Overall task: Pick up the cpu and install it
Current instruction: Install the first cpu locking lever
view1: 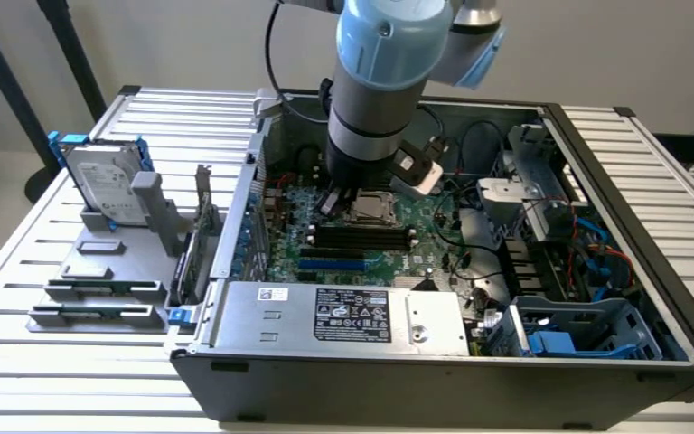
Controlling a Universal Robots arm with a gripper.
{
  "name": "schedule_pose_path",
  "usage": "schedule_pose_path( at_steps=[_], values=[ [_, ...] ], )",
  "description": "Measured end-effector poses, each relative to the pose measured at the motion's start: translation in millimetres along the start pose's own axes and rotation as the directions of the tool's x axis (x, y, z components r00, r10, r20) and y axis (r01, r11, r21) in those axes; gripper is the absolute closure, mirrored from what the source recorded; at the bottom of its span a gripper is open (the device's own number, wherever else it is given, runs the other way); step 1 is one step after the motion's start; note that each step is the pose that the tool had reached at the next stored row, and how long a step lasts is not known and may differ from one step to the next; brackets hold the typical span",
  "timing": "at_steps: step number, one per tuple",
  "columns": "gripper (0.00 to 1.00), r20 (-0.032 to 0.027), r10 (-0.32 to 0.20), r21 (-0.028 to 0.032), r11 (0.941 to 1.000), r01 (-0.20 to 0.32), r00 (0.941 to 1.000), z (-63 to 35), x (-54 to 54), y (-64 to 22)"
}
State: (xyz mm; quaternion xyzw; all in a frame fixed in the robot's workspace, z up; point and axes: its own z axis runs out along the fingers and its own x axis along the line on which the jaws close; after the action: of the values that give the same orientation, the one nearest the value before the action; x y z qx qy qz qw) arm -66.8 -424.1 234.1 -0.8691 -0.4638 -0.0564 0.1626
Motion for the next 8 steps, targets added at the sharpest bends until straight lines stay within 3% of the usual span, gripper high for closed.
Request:
schedule_pose_path(
  at_steps=[8],
  values=[
    [0.89, 0.0022, 0.0, -0.003, 1.0, 0.0, 1.0, 13.2, -2.2, -4.2]
  ],
)
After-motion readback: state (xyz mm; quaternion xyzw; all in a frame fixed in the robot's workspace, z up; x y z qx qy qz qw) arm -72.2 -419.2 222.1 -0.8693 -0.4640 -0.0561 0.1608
